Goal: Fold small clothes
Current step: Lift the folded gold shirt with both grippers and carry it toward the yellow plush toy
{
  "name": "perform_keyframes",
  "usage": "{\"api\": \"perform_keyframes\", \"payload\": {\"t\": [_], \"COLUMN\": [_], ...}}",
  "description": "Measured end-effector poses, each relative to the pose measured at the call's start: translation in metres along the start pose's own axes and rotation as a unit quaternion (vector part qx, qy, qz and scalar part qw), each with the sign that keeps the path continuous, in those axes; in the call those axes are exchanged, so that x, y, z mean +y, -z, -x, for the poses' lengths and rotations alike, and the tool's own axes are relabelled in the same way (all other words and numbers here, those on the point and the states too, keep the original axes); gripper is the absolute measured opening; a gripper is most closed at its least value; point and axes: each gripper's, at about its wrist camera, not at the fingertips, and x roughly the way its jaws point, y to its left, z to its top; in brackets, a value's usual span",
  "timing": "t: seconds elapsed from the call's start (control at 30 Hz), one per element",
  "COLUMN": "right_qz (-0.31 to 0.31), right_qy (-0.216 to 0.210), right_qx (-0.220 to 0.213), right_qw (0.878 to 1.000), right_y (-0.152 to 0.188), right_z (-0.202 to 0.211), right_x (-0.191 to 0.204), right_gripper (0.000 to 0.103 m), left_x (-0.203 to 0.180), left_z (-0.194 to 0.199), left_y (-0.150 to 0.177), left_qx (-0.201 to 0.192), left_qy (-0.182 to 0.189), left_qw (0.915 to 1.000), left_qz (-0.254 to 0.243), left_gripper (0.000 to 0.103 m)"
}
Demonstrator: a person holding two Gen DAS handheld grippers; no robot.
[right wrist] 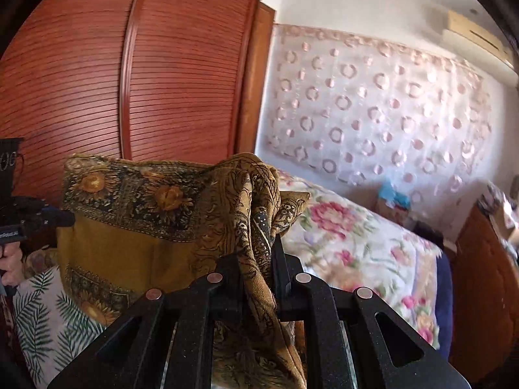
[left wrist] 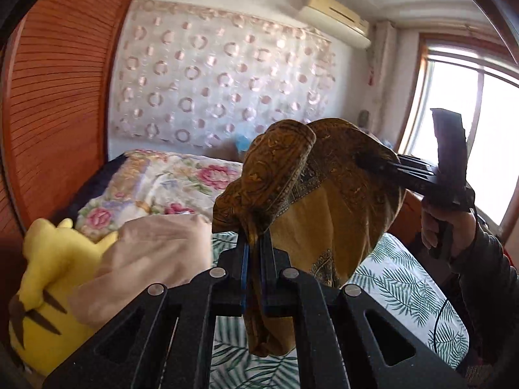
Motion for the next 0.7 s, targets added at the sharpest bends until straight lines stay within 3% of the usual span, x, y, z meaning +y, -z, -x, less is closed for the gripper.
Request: {"api": "perform_keyframes", "payload": {"t": [0.23, 0.5, 0.7], "right_qz": [0.065, 0.132, 0.115], "right_qy": [-0.037, -0.065, -0.092], "right_qx": [0.017, 0.045, 0.033], "right_qw": [0.997, 0.988, 0.989], "right_y": [-0.037, -0.068, -0.076], "right_z": [-0.084, -0.176, -0.212], "right_x": [0.022, 0.058, 0.059], "right_gripper": [0.013, 0.013, 0.014], "left_x": [0.036, 0.071, 0.077], "left_z": [-0.005, -0.007, -0.007], "left_y": [0.028, 0.064, 0.076], "left_qx": [-0.003, 0.029, 0.038], "left_qy": [-0.076, -0.112, -0.123], "left_qw": [0.997, 0.9915, 0.9896], "left_qz": [0.013, 0.061, 0.064], "left_gripper": [0.006, 0.006, 0.006]}}
